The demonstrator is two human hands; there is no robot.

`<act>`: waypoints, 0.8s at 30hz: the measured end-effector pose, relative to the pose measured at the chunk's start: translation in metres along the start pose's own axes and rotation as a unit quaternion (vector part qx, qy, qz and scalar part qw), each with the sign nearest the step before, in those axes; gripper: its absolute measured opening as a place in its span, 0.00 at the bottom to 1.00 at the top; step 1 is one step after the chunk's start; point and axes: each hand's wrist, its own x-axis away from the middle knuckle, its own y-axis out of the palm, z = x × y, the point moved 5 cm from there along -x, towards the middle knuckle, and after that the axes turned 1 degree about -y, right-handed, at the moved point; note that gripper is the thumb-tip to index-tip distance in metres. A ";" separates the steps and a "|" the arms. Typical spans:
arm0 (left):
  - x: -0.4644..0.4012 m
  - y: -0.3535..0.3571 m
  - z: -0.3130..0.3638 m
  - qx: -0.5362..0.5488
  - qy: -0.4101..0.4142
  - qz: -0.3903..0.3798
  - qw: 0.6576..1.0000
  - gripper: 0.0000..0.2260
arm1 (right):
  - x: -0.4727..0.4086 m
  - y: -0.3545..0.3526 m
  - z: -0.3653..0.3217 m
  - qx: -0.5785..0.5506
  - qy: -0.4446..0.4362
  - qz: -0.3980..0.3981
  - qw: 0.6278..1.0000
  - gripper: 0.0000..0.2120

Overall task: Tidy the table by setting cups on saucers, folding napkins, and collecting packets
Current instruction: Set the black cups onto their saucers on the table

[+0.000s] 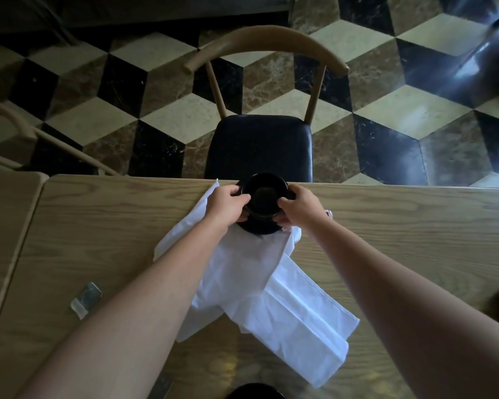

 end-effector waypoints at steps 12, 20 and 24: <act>-0.003 -0.005 -0.006 -0.049 0.000 0.007 0.999 0.13 | -0.001 0.006 0.009 -0.008 0.009 -0.002 1.000 0.15; 0.001 -0.004 -0.005 0.004 -0.014 -0.002 1.000 0.11 | -0.003 0.007 0.010 -0.010 0.017 -0.009 1.000 0.14; 0.006 -0.005 -0.004 0.003 -0.004 -0.003 1.000 0.10 | 0.000 0.006 0.010 -0.008 0.014 -0.013 1.000 0.15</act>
